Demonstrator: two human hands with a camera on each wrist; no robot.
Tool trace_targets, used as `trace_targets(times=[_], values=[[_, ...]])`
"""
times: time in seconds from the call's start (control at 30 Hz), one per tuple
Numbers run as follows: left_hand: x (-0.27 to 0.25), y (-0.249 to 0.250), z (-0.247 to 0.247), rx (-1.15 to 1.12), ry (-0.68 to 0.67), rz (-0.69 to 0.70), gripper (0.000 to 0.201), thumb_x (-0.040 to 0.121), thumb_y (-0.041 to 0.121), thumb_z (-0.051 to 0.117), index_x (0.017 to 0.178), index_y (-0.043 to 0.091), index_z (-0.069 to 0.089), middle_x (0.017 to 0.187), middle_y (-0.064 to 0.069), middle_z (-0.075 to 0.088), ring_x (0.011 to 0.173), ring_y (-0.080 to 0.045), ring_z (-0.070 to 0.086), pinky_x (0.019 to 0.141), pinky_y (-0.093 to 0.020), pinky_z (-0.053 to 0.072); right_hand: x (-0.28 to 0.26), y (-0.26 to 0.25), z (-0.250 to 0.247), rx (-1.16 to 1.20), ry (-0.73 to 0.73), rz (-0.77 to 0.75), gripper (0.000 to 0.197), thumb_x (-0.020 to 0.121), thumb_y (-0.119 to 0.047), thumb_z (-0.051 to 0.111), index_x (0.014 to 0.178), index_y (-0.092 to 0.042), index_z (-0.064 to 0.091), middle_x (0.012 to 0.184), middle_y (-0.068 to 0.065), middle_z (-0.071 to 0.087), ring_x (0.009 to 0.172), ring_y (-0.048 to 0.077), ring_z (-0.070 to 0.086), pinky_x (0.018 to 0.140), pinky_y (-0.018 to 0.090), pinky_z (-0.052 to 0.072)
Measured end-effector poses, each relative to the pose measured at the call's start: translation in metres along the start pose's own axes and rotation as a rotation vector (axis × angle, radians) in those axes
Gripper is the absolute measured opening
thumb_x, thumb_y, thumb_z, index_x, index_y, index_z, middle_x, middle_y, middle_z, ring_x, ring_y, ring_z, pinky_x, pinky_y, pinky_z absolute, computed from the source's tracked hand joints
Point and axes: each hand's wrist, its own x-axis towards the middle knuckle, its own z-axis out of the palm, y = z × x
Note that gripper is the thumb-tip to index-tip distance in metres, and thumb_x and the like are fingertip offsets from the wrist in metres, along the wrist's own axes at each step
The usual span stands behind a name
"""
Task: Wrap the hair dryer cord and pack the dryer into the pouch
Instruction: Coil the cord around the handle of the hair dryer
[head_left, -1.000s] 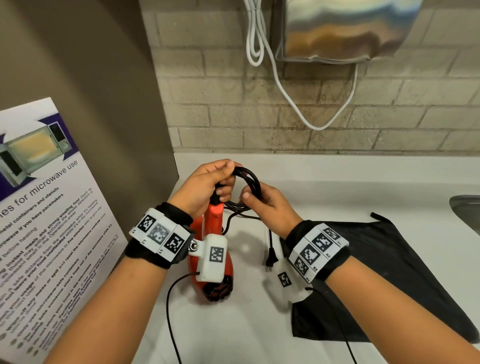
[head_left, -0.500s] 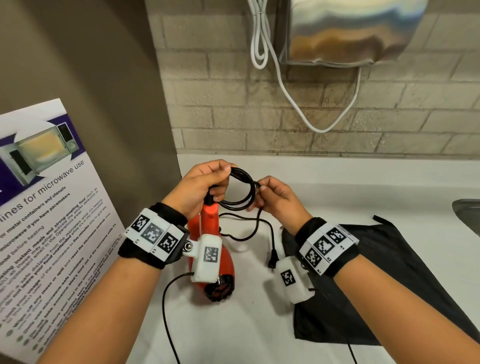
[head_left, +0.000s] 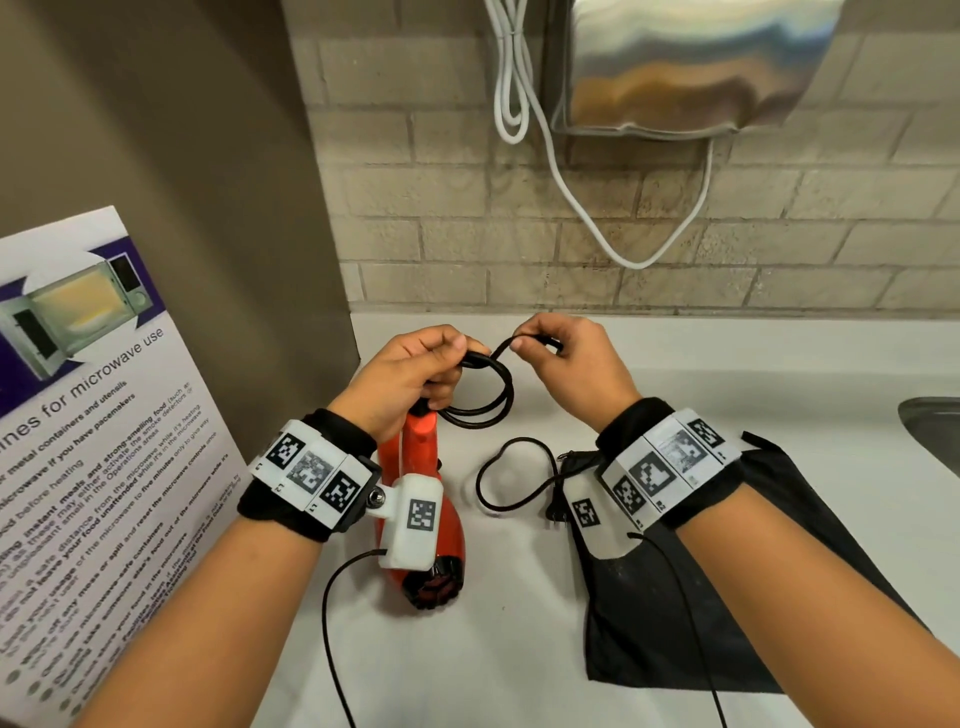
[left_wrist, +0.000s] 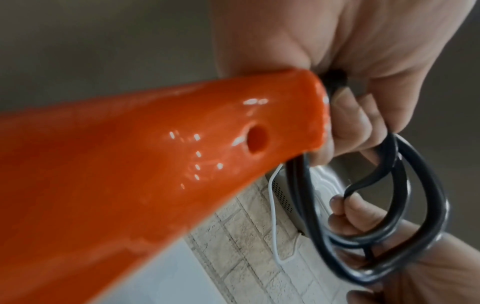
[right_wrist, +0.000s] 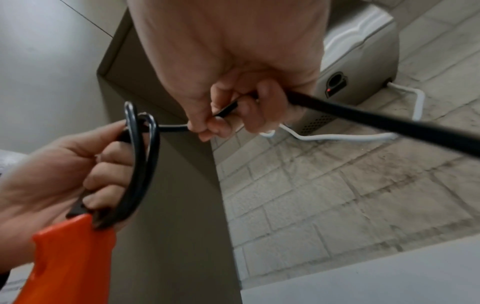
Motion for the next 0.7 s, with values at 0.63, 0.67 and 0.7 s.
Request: trace_targets(times=[0.63,0.67,0.7], values=[[-0.001,0.0,0.005,0.206,-0.068,0.038,0.02,0.093,0.018,0.041,0.095,0.019,0.061,0.047,0.014,0.038,0.044,0.0,0.027,0.043,-0.013,0.026,-0.023,-0.061,-0.018,-0.347,0.266,-0.289,0.012,0.085,-0.026,0.055,0.088,-0.022,0.065,0.088,-0.007,0.069,0.084,0.018,0.063,0.068,0.036,0.051],[0.0,-0.001,0.004,0.201,-0.035,0.05,0.022,0.094,0.016,0.039,0.095,0.018,0.061,0.047,0.015,0.038,0.044,-0.001,0.027,0.043,-0.013,0.025,-0.024,-0.06,-0.019,-0.321,0.254,-0.302,0.012,0.085,-0.026,0.055,0.088,-0.021,0.066,0.088,-0.006,0.069,0.084,0.018,0.063,0.069,0.037,0.052],[0.0,-0.002,0.004,0.191,-0.006,0.062,0.023,0.095,0.016,0.039,0.095,0.017,0.062,0.049,0.016,0.038,0.044,-0.001,0.026,0.043,-0.013,0.024,-0.025,-0.059,-0.02,-0.283,0.235,-0.302,0.013,0.085,-0.026,0.055,0.089,-0.02,0.067,0.088,-0.005,0.07,0.084,0.018,0.063,0.071,0.038,0.052]])
